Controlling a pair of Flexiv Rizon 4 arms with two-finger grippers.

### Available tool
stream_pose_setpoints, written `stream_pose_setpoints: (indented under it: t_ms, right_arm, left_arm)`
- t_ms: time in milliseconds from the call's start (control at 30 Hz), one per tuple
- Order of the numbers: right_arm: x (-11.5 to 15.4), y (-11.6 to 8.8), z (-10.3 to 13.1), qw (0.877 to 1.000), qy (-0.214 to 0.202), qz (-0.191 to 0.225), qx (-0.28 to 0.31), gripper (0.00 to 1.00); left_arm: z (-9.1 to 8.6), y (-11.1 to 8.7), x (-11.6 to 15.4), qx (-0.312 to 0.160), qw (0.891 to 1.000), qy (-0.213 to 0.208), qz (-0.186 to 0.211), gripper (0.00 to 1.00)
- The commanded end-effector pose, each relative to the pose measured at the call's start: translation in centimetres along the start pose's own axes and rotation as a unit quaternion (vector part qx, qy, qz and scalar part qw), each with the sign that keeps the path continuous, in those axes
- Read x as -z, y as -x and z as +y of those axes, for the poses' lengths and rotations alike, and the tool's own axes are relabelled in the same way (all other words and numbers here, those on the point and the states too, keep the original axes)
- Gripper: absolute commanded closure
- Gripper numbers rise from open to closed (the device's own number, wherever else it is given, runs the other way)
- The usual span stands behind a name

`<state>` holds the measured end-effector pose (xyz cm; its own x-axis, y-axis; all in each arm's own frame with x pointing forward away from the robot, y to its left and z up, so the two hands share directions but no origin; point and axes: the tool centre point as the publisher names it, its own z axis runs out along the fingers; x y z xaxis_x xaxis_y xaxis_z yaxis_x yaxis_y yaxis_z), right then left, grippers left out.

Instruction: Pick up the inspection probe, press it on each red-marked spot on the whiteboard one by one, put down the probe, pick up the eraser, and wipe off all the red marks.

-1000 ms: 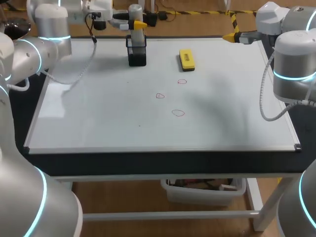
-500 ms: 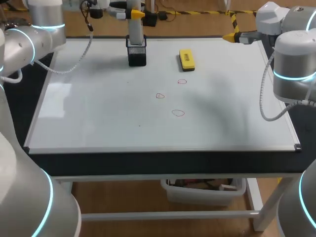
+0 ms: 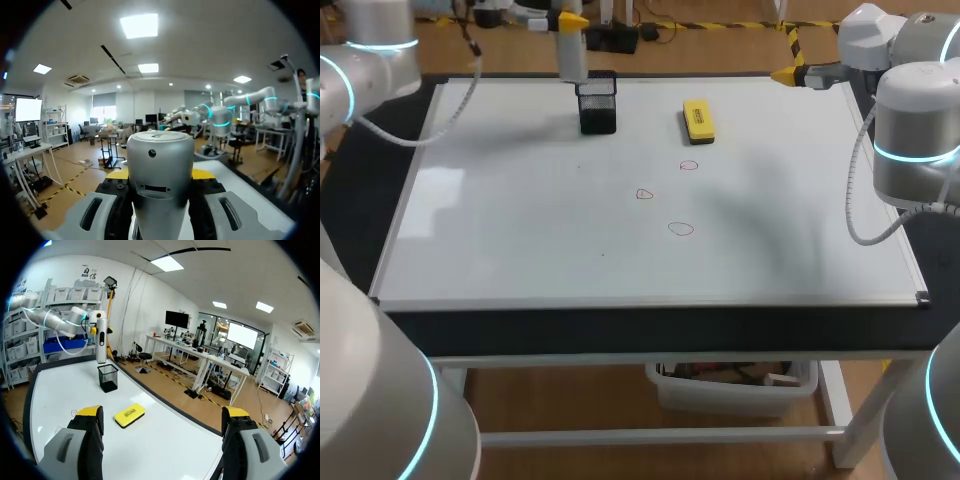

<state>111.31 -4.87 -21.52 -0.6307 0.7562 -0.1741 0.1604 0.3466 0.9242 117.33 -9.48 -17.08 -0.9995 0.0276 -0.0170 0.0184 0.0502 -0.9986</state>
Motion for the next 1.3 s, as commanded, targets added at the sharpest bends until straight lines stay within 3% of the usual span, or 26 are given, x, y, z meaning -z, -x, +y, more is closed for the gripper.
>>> stream_pose_setpoints:
  t_ms: [33,567,1100,1300]
  right_arm:
    - [0.0,0.0,-0.1,1.0,0.001,0.0,0.0,0.0]
    - [0.0,0.0,-0.1,1.0,0.001,0.0,0.0,0.0]
    - [0.0,0.0,-0.1,1.0,0.001,0.0,0.0,0.0]
    - [0.0,0.0,-0.1,1.0,0.001,0.0,0.0,0.0]
  left_arm:
    - [-0.2,-3.4,2.0,0.002,0.99,0.001,-0.144,1.0]
    - [2.0,-8.2,7.3,-0.015,0.974,0.005,-0.227,1.0]
    - [5.6,-10.9,10.3,0.006,0.959,-0.013,-0.282,1.0]
    - [6.1,-11.1,10.7,0.013,0.957,-0.02,-0.289,1.0]
